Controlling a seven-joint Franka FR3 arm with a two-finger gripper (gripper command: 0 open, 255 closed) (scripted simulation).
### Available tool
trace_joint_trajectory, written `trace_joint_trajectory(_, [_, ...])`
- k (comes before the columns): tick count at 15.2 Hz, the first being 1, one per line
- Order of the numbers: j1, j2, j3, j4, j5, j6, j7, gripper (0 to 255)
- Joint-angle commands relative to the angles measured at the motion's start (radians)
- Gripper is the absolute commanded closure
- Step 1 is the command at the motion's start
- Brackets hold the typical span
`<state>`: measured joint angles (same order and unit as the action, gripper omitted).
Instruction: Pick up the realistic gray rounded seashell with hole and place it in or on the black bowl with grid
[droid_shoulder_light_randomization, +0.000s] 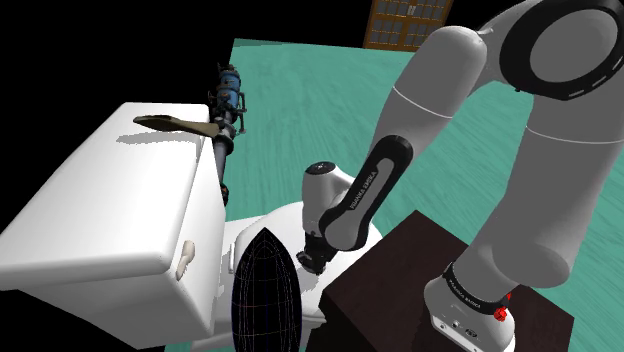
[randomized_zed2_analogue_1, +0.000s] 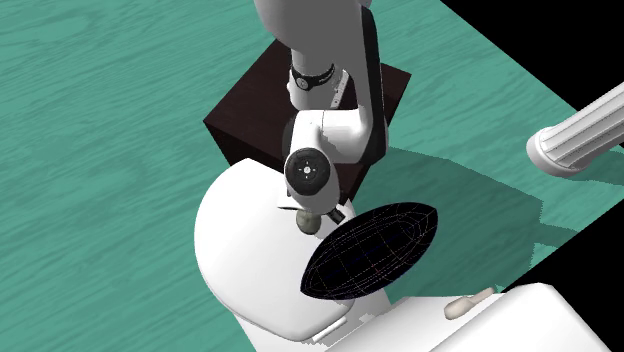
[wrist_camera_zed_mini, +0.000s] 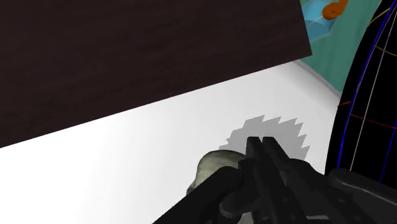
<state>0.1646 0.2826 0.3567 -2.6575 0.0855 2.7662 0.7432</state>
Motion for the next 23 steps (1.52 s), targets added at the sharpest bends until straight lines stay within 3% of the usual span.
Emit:
trace_joint_trajectory(1, [0.000,0.000,0.000,0.000,0.000,0.000,0.000,0])
trace_joint_trajectory(2, [0.061,0.030,-0.072,0.071,-0.111,-0.089,0.061,0])
trace_joint_trajectory(4, [0.151,0.108,-0.162,0.223,-0.265,-0.268,0.129,0])
trace_joint_trajectory(12, [0.170,0.202,-0.196,0.217,-0.310,-0.171,0.160,0])
trace_joint_trajectory(20, [0.170,0.202,-0.196,0.217,-0.310,-0.171,0.159,0])
trace_joint_trajectory(21, [0.170,0.202,-0.196,0.217,-0.310,-0.171,0.159,255])
trace_joint_trajectory(23, [0.170,0.202,-0.196,0.217,-0.310,-0.171,0.159,255])
